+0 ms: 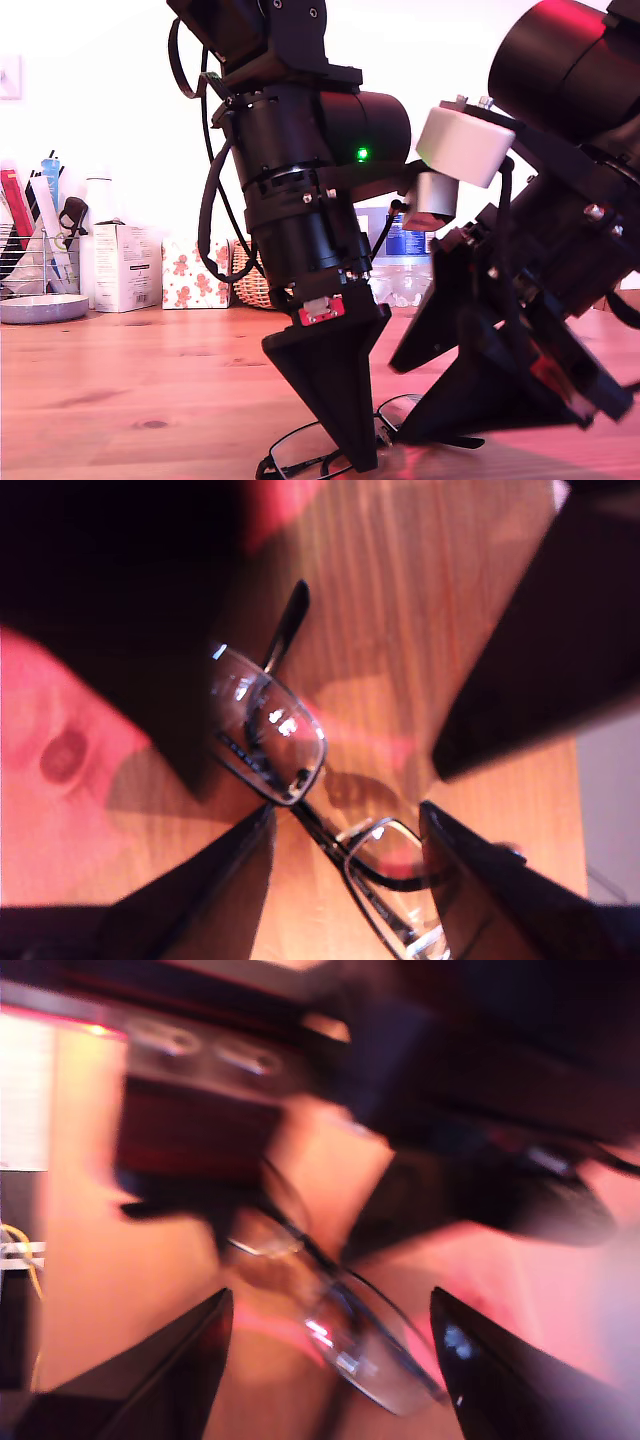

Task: Pick up the glasses and close them, then place them back on the table

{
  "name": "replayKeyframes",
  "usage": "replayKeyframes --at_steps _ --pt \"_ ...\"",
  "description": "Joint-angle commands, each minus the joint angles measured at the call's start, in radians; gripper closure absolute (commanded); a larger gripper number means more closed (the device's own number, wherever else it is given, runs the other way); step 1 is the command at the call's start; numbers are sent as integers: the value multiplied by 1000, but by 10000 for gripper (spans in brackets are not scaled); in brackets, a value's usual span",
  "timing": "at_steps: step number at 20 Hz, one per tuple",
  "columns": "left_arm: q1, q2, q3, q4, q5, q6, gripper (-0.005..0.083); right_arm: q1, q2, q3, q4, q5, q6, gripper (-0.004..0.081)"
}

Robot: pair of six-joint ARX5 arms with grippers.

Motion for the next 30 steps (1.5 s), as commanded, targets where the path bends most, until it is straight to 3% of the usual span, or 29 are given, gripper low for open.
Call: replayKeyframes --at_steps 1,9,14,18,22,26,30 --pt "-35 -11 -16 -37 27 19 362 -23 69 -36 -43 42 16 200" --pt "47 -10 -16 -12 24 20 362 -33 69 -36 -51 165 16 200" --pt "114 -10 -16 -3 24 20 362 -35 68 -36 -45 166 16 205" --pt "157 -10 -16 22 25 20 362 3 55 -31 -16 167 16 205" --pt "176 -10 -16 17 27 19 362 17 50 -13 -2 197 29 205" --pt "185 -10 -16 8 106 -18 362 14 50 -3 10 260 73 205" --pt "185 -10 -16 12 116 -27 362 -8 50 -3 26 320 96 206"
